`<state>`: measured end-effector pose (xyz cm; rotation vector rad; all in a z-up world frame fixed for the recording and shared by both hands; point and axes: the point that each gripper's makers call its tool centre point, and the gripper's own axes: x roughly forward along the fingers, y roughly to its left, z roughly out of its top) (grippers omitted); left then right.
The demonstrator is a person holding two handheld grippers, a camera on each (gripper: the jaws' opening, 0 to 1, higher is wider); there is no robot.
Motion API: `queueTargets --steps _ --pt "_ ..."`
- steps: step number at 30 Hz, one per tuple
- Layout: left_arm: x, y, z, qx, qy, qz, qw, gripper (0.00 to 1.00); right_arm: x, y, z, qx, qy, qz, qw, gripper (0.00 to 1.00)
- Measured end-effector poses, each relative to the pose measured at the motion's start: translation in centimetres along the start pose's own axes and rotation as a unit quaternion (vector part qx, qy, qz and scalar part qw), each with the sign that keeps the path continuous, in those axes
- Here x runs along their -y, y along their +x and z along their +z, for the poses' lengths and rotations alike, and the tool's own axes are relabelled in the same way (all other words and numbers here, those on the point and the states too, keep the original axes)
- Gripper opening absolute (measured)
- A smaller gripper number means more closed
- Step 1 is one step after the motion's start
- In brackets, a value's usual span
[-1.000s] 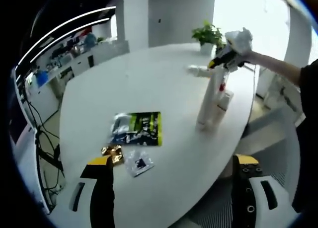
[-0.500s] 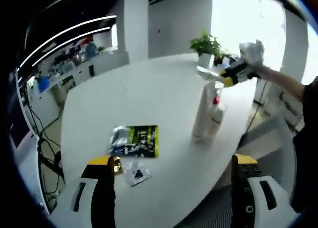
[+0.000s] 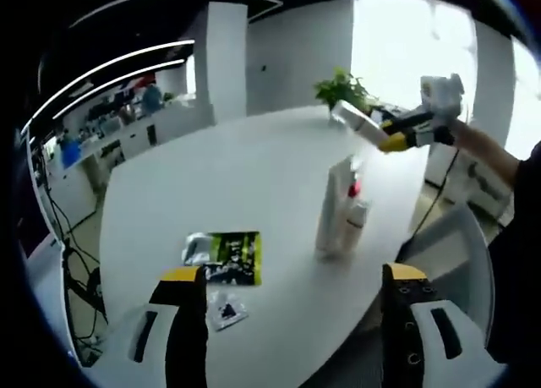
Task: Arrange the skincare products in the storage area until every visible bottle or jar stands upright without overlapping.
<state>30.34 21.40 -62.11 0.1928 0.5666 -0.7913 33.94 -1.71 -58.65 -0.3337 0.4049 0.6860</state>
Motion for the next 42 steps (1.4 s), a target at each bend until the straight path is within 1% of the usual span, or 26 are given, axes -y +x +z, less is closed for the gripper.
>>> queueTargets --steps 1,2,3,4,7,9,10,11,15,16,17,18,20,24,26,29,30,31,32,34,36,38,39,40,41,42 --pt "0.2 0.1 0.0 -0.001 0.003 -0.006 1.0 0.73 -0.3 0.1 0.4 0.009 -0.017 0.003 0.9998 0.18" --pt "0.5 0.1 0.0 0.002 0.003 -0.014 0.9999 0.73 -0.4 0.1 0.3 0.005 -0.014 0.002 0.9999 0.18" --pt "1.2 0.3 0.3 0.008 0.001 -0.031 0.9995 0.73 -0.8 0.2 0.5 0.004 -0.01 0.008 0.9999 0.18" --pt "1.5 0.3 0.4 0.012 -0.003 -0.038 0.9992 0.72 -1.1 0.2 0.7 0.009 -0.012 0.01 0.9998 0.18" --pt "2.5 0.2 1.2 0.029 0.006 -0.059 0.9978 0.6 -2.0 0.2 1.7 0.023 -0.006 0.023 0.9995 0.18" --pt "2.9 0.1 1.4 0.032 0.011 -0.066 0.9972 0.53 -3.0 0.2 2.6 0.032 -0.015 0.031 0.9989 0.19" --pt "3.1 0.2 1.6 0.037 0.015 -0.07 0.9968 0.52 -3.2 0.2 2.7 0.033 -0.017 0.032 0.9988 0.19" --pt "3.2 0.2 1.6 0.038 0.015 -0.069 0.9967 0.52 -3.8 0.3 3.3 0.037 -0.04 0.035 0.9979 0.19" --pt "3.3 0.3 1.5 0.036 0.014 -0.074 0.9965 0.51 -6.2 0.9 4.4 0.05 -0.038 0.067 0.9958 0.19" --pt "4.0 0.2 1.8 0.051 0.026 -0.091 0.9942 0.5 -6.8 1.1 4.5 0.049 -0.042 0.074 0.9952 0.19" --pt "4.2 0.1 2.0 0.056 0.022 -0.094 0.9937 0.5 -7.3 1.3 4.6 0.049 -0.048 0.076 0.9947 0.19" --pt "4.3 0.1 2.1 0.06 0.012 -0.097 0.9934 0.5 -7.8 1.5 4.7 0.049 -0.049 0.085 0.994 0.19" --pt "4.3 0.1 2.1 0.059 0.012 -0.097 0.9934 0.5 -8.9 1.9 4.9 0.054 -0.048 0.1 0.9924 0.19" --pt "4.5 0.2 2.0 0.056 0.012 -0.099 0.9934 0.52 -10.6 2.7 4.6 0.042 -0.057 0.121 0.9901 0.19" --pt "4.8 0.3 2.4 0.064 -0.01 -0.113 0.9915 0.51 -11.2 3.0 4.7 0.047 -0.049 0.129 0.9892 0.19" --pt "4.8 0.4 3.0 0.082 -0.038 -0.12 0.9887 0.53 -12.2 3.6 4.5 0.045 -0.049 0.137 0.9883 0.19" --pt "4.4 0.4 3.6 0.099 -0.056 -0.109 0.9875 0.56 -12.4 3.7 4.5 0.046 -0.046 0.141 0.9879 0.19" --pt "4.2 0.4 4.1 0.111 -0.063 -0.102 0.9866 0.58 -12.9 3.8 4.5 0.049 -0.038 0.147 0.9872 0.19" --pt "4.4 0.3 4.9 0.135 -0.079 -0.111 0.9815 0.6 -13.2 3.9 4.5 0.051 -0.034 0.152 0.9866 0.19" --pt "4.5 0.1 5.6 0.153 -0.124 -0.126 0.9722 0.59 -13.7 4.2 4.4 0.048 -0.033 0.153 0.9865 0.19" --pt "4.1 0.2 6.1 0.17 -0.142 -0.127 0.9668 0.54 -14.0 4.4 4.4 0.05 -0.027 0.157 0.9859 0.19" --pt "3.9 0.4 5.8 0.164 -0.147 -0.125 0.9674 0.51 -14.5 4.5 4.6 0.057 -0.015 0.163 0.9848 0.19" --pt "3.7 0.7 5.4 0.152 -0.138 -0.109 0.9726 0.52 -14.6 4.6 4.7 0.057 -0.015 0.165 0.9845 0.19" --pt "3.6 0.9 5.2 0.149 -0.12 -0.098 0.9765 0.53 -14.9 4.7 4.8 0.058 -0.015 0.166 0.9842 0.19" --pt "3.9 1.0 5.3 0.15 -0.121 -0.103 0.9759 0.54 -15.0 4.8 4.8 0.058 -0.015 0.168 0.984 0.19" --pt "3.8 1.1 5.1 0.145 -0.134 -0.112 0.9739 0.54 -15.1 4.8 4.8 0.058 -0.015 0.17 0.9836 0.19"
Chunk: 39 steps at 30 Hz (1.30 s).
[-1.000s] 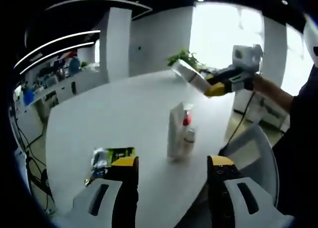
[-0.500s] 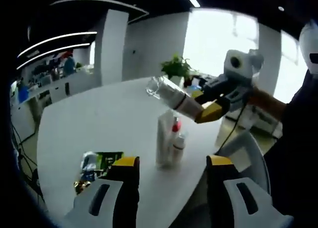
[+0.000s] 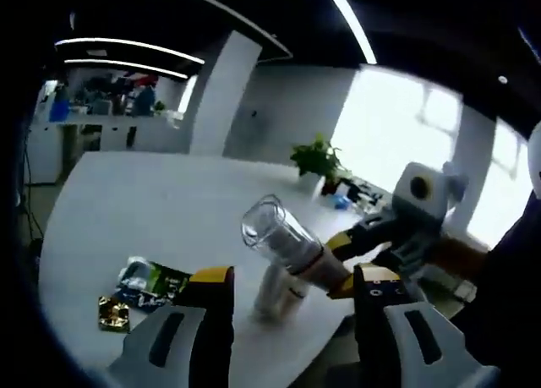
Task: Arrange the skincare products in the storage area until every visible bottle or jar stands upright without overlapping.
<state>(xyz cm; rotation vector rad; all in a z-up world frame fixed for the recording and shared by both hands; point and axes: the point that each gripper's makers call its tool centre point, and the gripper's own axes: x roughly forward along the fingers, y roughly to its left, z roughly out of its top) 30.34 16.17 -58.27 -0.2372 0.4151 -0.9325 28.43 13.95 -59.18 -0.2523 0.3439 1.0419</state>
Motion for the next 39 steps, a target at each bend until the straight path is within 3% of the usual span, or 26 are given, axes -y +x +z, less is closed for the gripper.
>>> queueTargets --steps 3,5,8,22,26,39 --pt "0.0 0.2 0.3 0.016 -0.034 -0.002 0.9993 0.51 -0.3 0.3 0.0 0.0 0.001 0.004 1.0 0.19" --pt "0.2 0.1 0.5 0.022 -0.044 -0.004 0.9988 0.43 -0.4 0.4 0.0 0.001 0.003 0.004 1.0 0.19" --pt "0.3 0.2 1.3 0.051 -0.098 -0.007 0.9939 0.39 -0.5 0.5 0.0 0.005 0.01 0.002 0.9999 0.19" --pt "0.1 1.1 0.6 0.06 -0.171 -0.011 0.9834 0.24 -0.9 1.3 -0.1 0.018 0.034 -0.004 0.9993 0.19" --pt "0.1 1.2 0.4 0.056 -0.177 -0.009 0.9826 0.24 -0.9 1.4 -0.2 0.017 0.04 -0.006 0.999 0.19" --pt "-0.2 2.2 -1.3 0.028 -0.126 0.006 0.9916 0.25 -0.6 2.3 -2.5 0.0 0.067 -0.024 0.9974 0.19"
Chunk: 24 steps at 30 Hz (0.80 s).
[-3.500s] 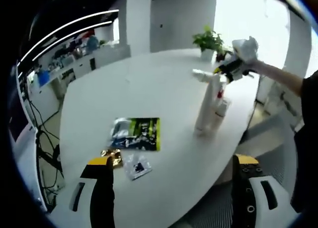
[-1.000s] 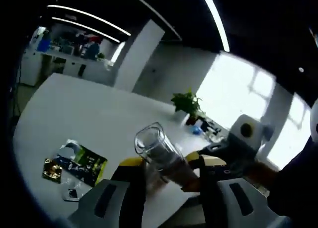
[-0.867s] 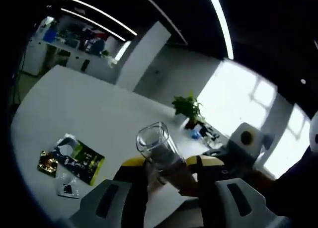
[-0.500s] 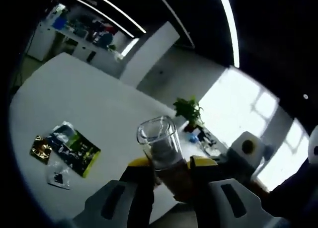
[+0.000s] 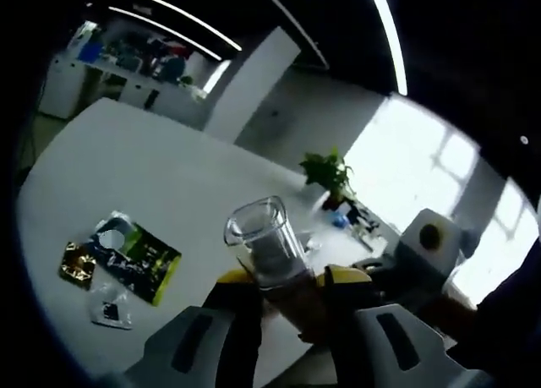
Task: Arrange the skincare products in the storage area until every visible bottle or jar stands upright without overlapping.
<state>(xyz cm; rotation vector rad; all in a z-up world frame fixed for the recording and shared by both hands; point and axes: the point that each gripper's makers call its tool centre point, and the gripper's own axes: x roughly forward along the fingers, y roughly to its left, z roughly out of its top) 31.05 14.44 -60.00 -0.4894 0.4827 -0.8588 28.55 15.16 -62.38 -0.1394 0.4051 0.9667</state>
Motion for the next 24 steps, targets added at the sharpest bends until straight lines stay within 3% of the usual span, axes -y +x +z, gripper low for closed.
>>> queueTargets --steps 5,12,17,19,22,24 --pt "-0.9 0.2 -0.5 -0.012 -0.044 0.003 0.999 0.23 0.1 0.3 -0.5 -0.001 0.016 -0.003 0.9999 0.19" --pt "-1.1 0.4 -1.0 -0.02 -0.059 -0.003 0.998 0.2 0.0 0.8 -1.3 -0.014 0.021 -0.003 0.9997 0.21" --pt "-0.9 0.9 -1.6 -0.033 -0.031 -0.005 0.999 0.18 0.3 0.9 -2.0 -0.026 0.01 -0.005 0.9996 0.22" --pt "-1.3 0.9 -1.7 -0.035 -0.023 0.002 0.9991 0.18 0.5 0.8 -2.2 -0.028 0.012 -0.009 0.9995 0.26" --pt "-2.1 1.0 -2.1 -0.044 -0.017 0.01 0.9988 0.18 0.8 0.4 -2.5 -0.031 0.016 -0.009 0.9993 0.22" --pt "-3.1 0.9 -2.5 -0.058 0.008 0.029 0.9978 0.18 1.0 0.0 -2.6 -0.029 0.018 -0.013 0.9993 0.22"
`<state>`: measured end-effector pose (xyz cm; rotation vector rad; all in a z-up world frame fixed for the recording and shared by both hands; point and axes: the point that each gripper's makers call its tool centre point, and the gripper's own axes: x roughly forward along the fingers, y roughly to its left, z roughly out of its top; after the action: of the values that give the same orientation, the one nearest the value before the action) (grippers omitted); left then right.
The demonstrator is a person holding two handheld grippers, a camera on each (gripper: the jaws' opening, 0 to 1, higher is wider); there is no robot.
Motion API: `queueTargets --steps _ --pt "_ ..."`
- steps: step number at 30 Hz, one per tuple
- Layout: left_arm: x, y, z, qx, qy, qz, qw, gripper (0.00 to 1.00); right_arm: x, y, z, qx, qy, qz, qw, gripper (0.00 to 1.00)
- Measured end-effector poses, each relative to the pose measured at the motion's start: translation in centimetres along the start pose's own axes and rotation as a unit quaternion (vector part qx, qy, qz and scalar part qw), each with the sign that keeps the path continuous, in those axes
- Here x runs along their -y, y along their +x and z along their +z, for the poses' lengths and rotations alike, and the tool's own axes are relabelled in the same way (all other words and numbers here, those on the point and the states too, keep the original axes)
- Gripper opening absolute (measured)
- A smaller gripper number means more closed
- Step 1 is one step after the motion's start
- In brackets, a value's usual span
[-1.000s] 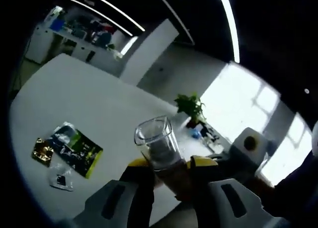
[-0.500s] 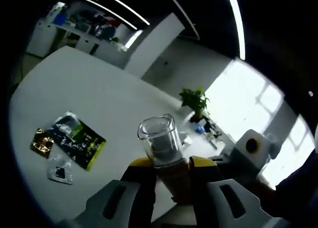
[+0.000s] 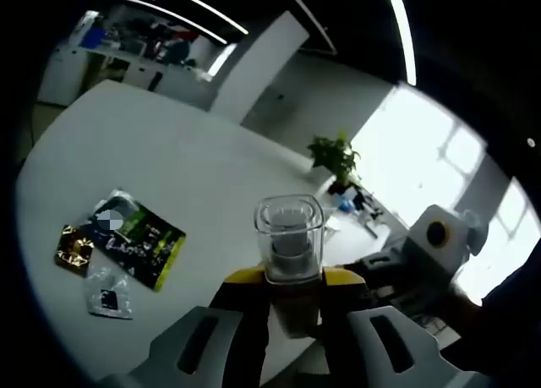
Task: Arrange the skincare products in the storage area until every visible bottle or jar stands upright without overlapping.
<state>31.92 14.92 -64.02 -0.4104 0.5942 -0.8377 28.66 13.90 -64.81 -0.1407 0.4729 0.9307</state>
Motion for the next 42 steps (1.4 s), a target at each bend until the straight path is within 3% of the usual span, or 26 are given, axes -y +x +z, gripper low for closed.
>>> queueTargets --steps 6,10,13,21,24,26,31,36,39,42 --pt "-1.4 0.5 -1.0 -0.023 0.029 0.02 0.9991 0.18 0.3 -0.8 0.9 0.019 0.019 -0.004 0.9996 0.21" --pt "-1.1 1.1 -1.8 -0.041 0.078 0.018 0.996 0.18 0.6 -0.7 1.7 0.034 0.035 -0.007 0.9988 0.19" --pt "-1.6 1.4 -2.2 -0.054 0.128 0.028 0.9899 0.18 0.8 -0.5 2.1 0.04 0.039 -0.011 0.9984 0.19" --pt "-0.5 2.1 -3.5 -0.076 0.195 -0.008 0.9779 0.18 1.0 -0.3 3.8 0.071 0.042 -0.005 0.9966 0.22" --pt "0.3 2.2 -4.1 -0.082 0.239 -0.048 0.9665 0.18 0.9 -0.1 4.0 0.075 0.041 0.002 0.9963 0.22" --pt "0.2 2.1 -4.3 -0.085 0.245 -0.052 0.9645 0.18 0.6 -0.1 4.1 0.081 0.033 0.011 0.9961 0.22" --pt "1.3 2.1 -5.5 -0.104 0.297 -0.097 0.9442 0.18 -0.1 0.0 4.1 0.082 0.022 0.029 0.996 0.23" --pt "1.2 2.6 -5.9 -0.108 0.296 -0.099 0.9438 0.18 -0.2 0.4 3.4 0.07 0.012 0.029 0.9971 0.22" --pt "1.5 2.6 -5.9 -0.102 0.308 -0.111 0.9394 0.18 -0.3 0.5 3.2 0.073 0.016 0.034 0.9966 0.22" --pt "1.1 3.0 -6.1 -0.111 0.314 -0.102 0.9373 0.19 0.1 0.8 2.8 0.062 0.011 0.025 0.9977 0.21"
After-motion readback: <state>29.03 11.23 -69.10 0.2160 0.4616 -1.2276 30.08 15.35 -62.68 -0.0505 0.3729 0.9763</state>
